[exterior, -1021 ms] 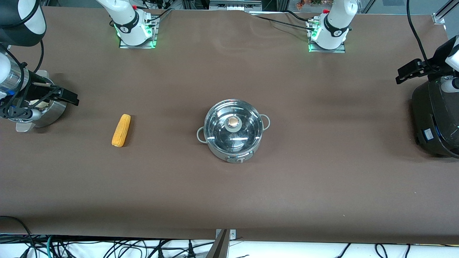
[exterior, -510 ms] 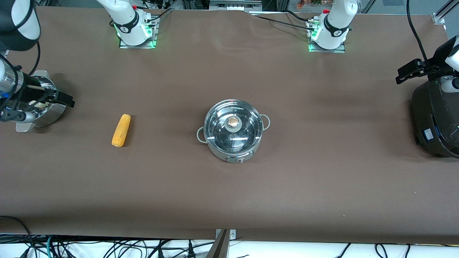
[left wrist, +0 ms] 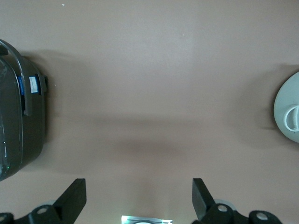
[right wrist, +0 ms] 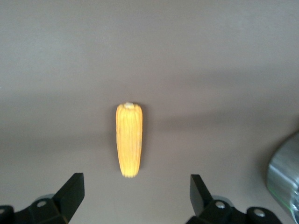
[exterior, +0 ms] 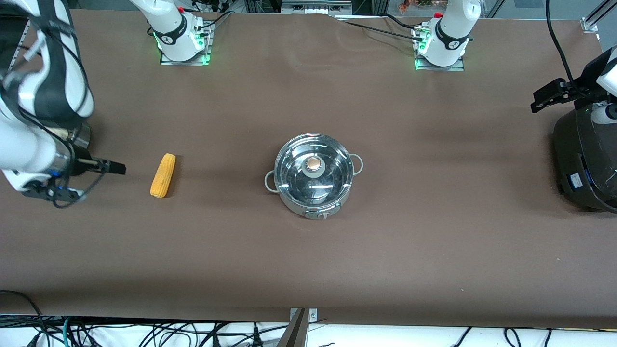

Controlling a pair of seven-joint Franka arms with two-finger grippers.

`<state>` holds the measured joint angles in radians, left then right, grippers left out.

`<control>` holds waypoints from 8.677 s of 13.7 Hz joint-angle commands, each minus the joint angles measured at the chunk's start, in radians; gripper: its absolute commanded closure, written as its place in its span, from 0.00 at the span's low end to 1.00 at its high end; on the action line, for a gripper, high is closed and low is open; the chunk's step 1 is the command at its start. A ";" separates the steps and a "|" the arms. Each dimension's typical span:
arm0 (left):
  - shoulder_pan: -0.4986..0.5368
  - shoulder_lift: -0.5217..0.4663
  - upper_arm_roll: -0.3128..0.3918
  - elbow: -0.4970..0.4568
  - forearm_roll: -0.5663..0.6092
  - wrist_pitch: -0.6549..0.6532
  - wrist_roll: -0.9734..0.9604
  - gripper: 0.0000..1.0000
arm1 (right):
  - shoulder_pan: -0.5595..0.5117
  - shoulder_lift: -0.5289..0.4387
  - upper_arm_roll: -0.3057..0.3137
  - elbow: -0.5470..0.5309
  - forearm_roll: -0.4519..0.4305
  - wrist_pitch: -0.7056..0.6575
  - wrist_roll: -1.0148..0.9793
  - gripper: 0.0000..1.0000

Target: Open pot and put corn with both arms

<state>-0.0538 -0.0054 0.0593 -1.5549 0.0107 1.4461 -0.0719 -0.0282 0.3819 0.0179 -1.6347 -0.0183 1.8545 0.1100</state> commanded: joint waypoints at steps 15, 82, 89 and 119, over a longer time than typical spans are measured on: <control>-0.041 0.102 -0.176 0.013 -0.101 0.020 -0.224 0.02 | 0.037 0.221 0.043 -0.091 0.057 0.284 -0.010 0.00; -0.069 0.183 -0.093 -0.175 -0.109 0.287 -0.041 1.00 | 0.224 0.090 0.402 0.363 0.062 -0.123 0.565 0.89; -0.003 0.182 0.005 -0.509 -0.097 0.710 0.242 1.00 | 0.409 0.250 0.398 0.378 -0.077 0.101 0.663 0.89; 0.031 0.024 0.027 -0.112 -0.012 0.070 0.152 0.00 | 0.462 0.347 0.384 0.375 -0.159 0.198 0.623 0.00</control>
<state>-0.0263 -0.0104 0.1116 -1.8027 -0.0342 1.6352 0.1266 0.4501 0.7841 0.4015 -1.2620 -0.1453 2.1111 0.7580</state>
